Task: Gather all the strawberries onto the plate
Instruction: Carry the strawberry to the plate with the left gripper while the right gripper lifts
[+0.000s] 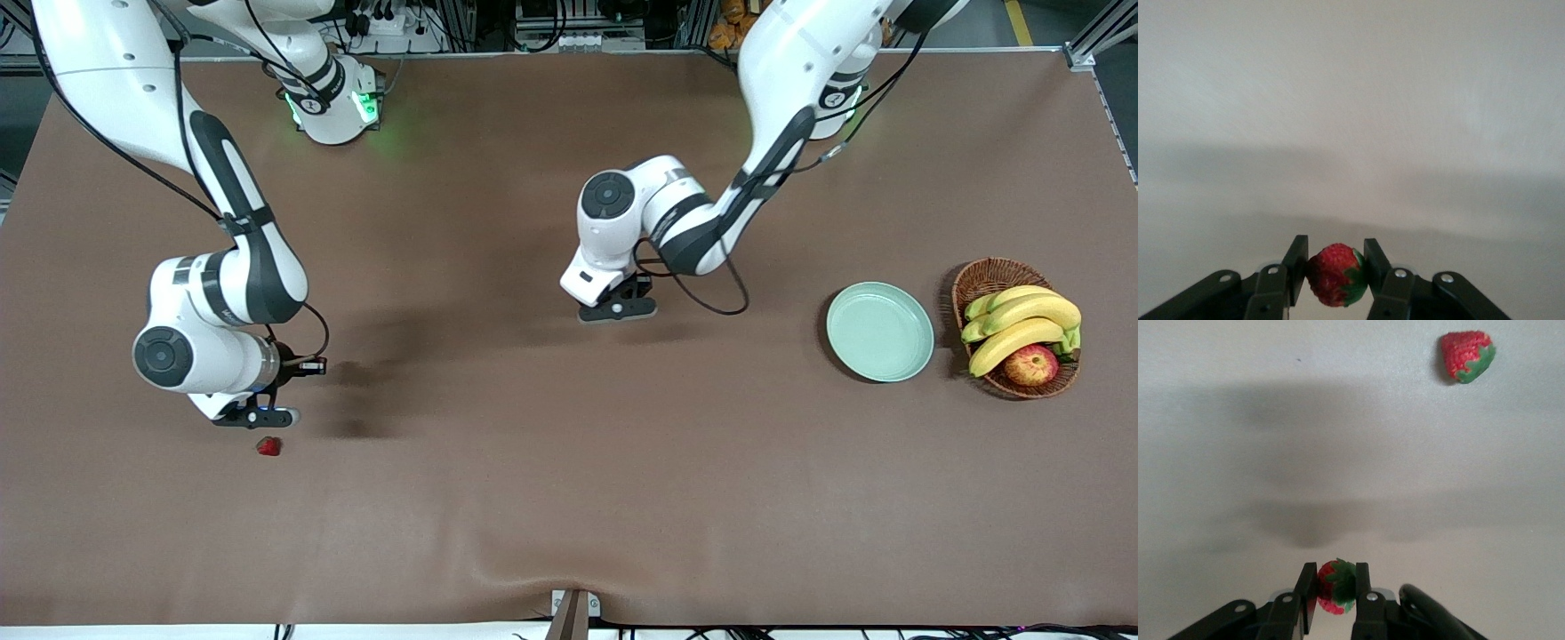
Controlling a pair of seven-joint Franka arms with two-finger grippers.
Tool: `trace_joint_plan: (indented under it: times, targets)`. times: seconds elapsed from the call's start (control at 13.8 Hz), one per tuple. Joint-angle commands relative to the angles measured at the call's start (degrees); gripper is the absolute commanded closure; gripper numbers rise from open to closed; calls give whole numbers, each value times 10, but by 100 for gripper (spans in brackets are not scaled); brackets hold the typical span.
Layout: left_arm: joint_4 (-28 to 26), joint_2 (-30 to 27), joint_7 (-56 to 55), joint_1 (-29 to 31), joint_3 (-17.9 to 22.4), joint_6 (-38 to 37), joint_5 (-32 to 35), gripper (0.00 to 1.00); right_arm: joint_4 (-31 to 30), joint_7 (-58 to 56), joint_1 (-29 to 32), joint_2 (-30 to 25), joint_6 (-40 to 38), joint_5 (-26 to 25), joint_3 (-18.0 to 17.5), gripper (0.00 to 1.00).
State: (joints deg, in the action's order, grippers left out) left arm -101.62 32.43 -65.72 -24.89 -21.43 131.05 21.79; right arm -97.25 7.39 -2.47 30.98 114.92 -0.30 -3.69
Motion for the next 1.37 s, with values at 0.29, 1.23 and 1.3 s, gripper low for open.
trace_joint_plan:
  times: [0.29,1.23,1.3]
  targets:
    - [-17,-96,-22,145,0,-97,-37,100,76,149,-73,-8,-68,36,-7,100]
    - [-76,-143,217,470,-45,-96,-43,100,138,545,-297,13,-28,109,-4,100]
    - [-87,-151,243,499,-63,-96,-44,100,138,569,-316,21,-10,108,-4,100]
